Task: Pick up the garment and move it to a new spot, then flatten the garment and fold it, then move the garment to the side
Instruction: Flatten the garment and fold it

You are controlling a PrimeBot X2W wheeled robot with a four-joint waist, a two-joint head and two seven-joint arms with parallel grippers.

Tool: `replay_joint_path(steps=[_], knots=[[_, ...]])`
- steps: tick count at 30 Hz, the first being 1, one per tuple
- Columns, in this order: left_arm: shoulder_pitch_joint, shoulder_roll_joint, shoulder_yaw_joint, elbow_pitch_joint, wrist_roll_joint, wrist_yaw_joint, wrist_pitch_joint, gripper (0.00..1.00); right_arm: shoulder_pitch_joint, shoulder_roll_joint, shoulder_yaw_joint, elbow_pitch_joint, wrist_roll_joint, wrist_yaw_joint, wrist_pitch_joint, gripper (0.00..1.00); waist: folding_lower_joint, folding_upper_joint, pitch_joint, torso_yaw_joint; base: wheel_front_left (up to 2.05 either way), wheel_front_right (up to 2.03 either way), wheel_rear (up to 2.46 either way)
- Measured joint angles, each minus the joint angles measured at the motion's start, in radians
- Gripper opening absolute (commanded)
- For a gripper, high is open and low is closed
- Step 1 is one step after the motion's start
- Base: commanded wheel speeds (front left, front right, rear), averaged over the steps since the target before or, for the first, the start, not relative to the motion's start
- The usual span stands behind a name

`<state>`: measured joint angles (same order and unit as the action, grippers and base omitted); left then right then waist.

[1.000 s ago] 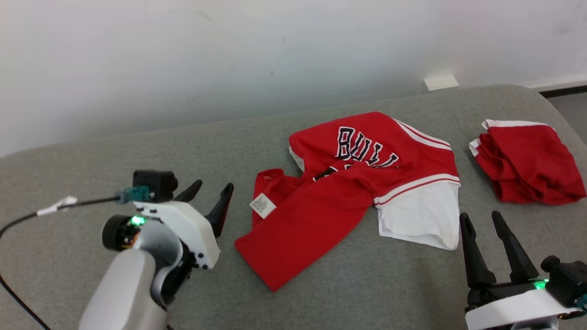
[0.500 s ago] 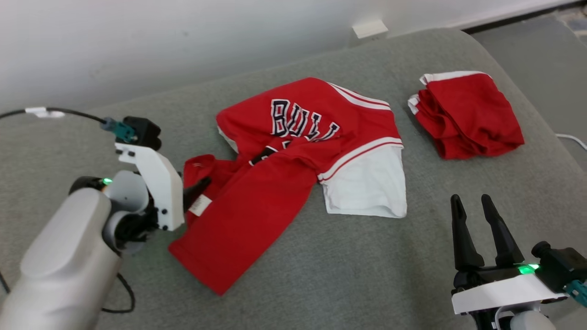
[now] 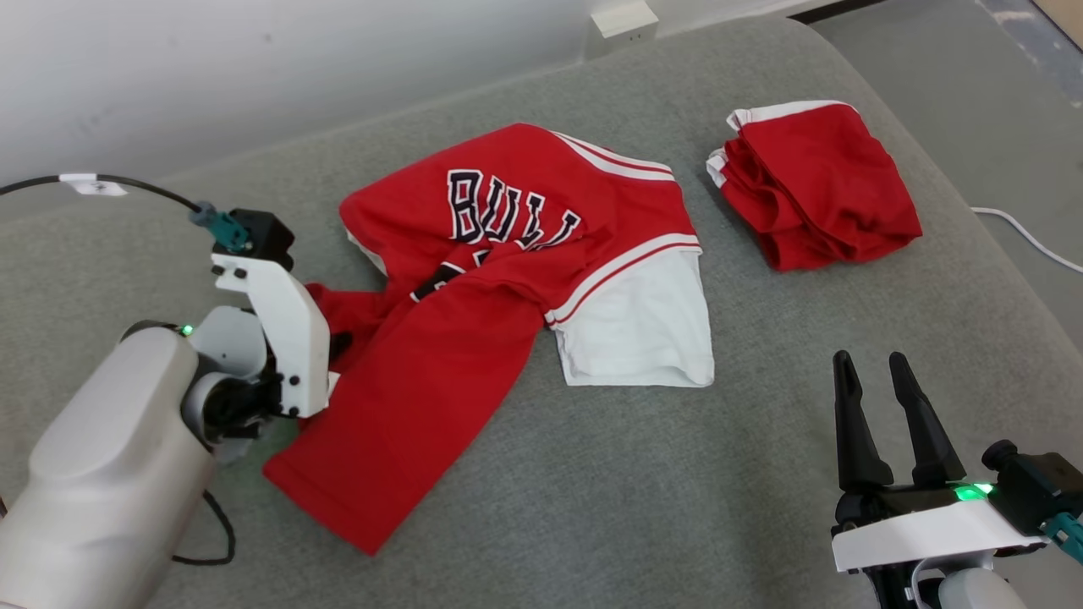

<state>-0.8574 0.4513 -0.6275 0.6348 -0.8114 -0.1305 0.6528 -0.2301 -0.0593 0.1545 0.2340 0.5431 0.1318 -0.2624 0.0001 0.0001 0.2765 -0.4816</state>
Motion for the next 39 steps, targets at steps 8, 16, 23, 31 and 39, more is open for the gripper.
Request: replay_joint_path(steps=[8,16,23,31,39], knots=[[-0.018,0.023,-0.005,0.035,-0.043,0.000,-0.075,0.00,0.010,-0.021,-0.001,-0.001,-0.024,0.000,0.000,1.00,-0.0001,0.0000,-0.051,0.066,0.00,0.00,0.00],[-0.093,0.098,0.049,0.113,-0.064,0.013,-0.136,0.00,0.015,-0.042,0.019,-0.007,-0.027,0.000,-0.002,1.00,-0.0001,-0.0001,-0.049,0.126,0.00,0.00,0.00],[-0.171,0.138,0.065,0.206,-0.024,0.035,-0.191,0.00,-0.015,-0.050,0.044,-0.007,-0.025,0.000,-0.002,1.00,0.0000,0.0000,0.012,0.122,0.00,0.00,0.00],[-0.184,0.097,0.060,0.302,-0.022,0.022,-0.286,1.00,-0.024,-0.046,0.056,0.007,-0.024,0.000,-0.002,1.00,0.0000,0.0000,0.023,0.110,0.00,0.00,0.00],[-0.153,0.054,-0.002,0.295,-0.026,0.002,-0.355,1.00,-0.008,-0.065,0.062,0.027,-0.024,0.000,-0.002,1.00,-0.0001,0.0000,-0.072,0.153,0.00,0.00,0.00]])
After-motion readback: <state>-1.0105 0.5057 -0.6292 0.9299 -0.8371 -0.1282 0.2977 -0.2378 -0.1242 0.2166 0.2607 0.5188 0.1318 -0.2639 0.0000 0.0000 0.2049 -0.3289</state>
